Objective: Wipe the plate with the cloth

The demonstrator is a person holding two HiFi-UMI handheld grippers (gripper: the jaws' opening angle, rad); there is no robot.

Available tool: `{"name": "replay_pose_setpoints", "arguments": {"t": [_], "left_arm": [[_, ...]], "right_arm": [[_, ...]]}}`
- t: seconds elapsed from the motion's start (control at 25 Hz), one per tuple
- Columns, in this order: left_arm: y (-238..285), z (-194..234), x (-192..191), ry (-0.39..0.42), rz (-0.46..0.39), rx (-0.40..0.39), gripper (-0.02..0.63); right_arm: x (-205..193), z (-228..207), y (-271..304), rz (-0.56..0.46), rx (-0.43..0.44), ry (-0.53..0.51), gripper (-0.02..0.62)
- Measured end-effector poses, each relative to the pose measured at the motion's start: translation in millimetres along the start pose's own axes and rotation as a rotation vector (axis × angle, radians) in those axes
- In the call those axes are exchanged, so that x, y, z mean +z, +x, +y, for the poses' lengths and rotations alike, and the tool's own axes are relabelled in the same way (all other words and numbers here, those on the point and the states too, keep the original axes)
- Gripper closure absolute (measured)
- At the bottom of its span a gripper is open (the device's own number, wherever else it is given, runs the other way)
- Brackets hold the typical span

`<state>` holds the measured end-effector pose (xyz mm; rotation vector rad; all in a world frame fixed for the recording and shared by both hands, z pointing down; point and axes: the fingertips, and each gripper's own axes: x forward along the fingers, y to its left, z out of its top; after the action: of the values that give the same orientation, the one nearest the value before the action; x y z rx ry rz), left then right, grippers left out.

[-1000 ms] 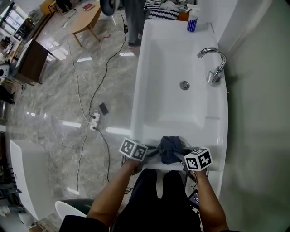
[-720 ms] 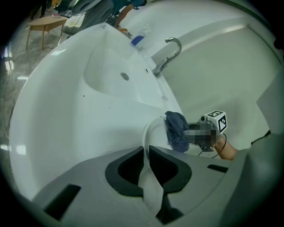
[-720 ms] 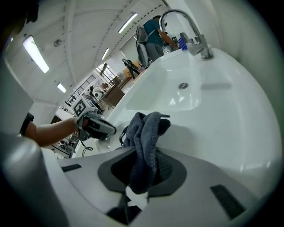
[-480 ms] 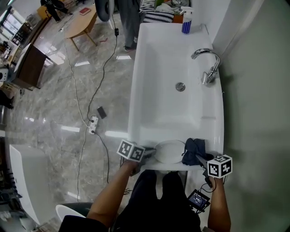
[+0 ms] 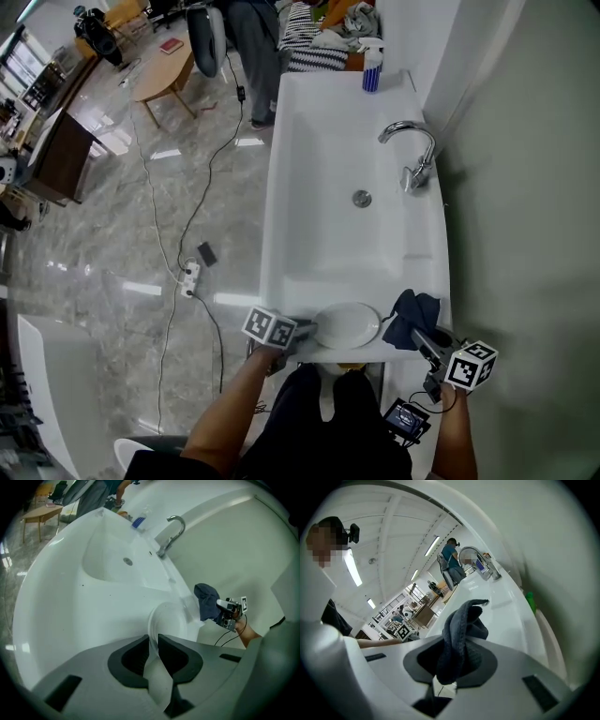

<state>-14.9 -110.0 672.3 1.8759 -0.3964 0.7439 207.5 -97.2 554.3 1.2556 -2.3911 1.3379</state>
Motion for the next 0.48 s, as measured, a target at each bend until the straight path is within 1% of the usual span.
{"name": "replay_pose_setpoints", "arguments": {"t": [0.08, 0.2, 0.32, 0.4, 0.48], "left_arm": [[-0.7, -0.4, 0.5, 0.01, 0.003, 0.008, 0.568], [-3.9, 2.0, 4.1, 0.033, -0.004, 0.046, 0.543], [-6.6, 1.5, 5.4, 0.035, -0.017, 0.048, 0.514], [-12.7, 0.0, 7.9, 0.036, -0.037, 0.05, 0.514], [-22.4, -1.7, 10.6, 0.037, -0.063, 0.059, 0.515]], "right_arm": [[2.4, 3.1, -1.4, -0.005, -0.002, -0.006, 0.545], [3.6, 6.8, -1.4, -0.007, -0.005, -0.017, 0.545], [2.6, 11.6, 0.0, -0.009, 0.008, -0.024, 0.545], [4.2, 17.5, 0.5, -0.025, 0.033, -0.028, 0.545], [7.2, 27.5, 1.4, -0.048, 0.076, -0.044, 0.545]]}}
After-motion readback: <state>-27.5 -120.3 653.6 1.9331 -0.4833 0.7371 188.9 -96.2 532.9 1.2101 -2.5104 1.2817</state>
